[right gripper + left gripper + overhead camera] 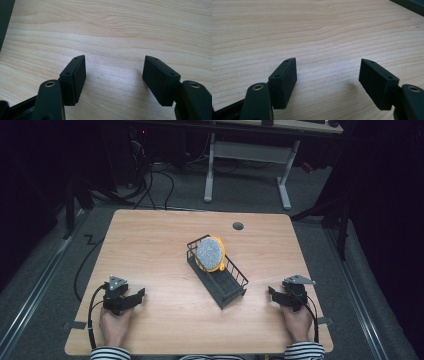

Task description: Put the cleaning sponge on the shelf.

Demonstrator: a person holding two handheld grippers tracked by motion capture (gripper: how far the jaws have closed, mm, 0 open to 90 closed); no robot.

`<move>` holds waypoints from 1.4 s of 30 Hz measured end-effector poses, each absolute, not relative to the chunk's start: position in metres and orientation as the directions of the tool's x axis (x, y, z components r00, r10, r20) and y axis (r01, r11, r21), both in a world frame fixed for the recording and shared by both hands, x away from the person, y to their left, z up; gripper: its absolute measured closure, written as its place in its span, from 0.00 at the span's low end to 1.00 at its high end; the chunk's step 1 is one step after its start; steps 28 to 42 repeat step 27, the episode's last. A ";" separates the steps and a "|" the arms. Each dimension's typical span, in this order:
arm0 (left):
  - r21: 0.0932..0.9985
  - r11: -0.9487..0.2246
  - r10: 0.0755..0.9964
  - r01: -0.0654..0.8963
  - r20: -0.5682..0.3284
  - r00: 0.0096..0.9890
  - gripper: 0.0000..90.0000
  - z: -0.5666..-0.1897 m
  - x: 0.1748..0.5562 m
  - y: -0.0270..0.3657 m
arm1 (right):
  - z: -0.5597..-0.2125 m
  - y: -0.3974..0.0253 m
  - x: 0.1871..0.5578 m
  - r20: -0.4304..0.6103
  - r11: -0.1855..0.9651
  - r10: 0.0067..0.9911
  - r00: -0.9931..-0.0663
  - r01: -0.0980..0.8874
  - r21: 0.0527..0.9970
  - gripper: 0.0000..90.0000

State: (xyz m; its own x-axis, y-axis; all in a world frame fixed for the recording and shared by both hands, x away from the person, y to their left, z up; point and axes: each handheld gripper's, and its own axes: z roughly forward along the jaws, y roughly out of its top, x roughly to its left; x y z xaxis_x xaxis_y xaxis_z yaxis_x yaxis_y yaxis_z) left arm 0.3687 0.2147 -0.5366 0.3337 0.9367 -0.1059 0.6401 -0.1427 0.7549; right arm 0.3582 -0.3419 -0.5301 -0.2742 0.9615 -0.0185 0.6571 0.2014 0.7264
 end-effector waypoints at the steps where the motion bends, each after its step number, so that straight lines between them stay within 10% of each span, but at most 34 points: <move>1: 0.755 -0.150 0.936 0.639 -0.099 0.337 0.34 -0.537 0.369 0.214 | -0.530 -0.342 0.358 -0.018 0.201 0.961 -0.274 0.657 0.727 0.39; 42: 0.742 -0.219 0.938 0.634 -0.020 0.347 0.30 -0.537 0.367 0.205 | -0.530 -0.342 0.358 -0.018 0.203 0.961 -0.276 0.657 0.726 0.39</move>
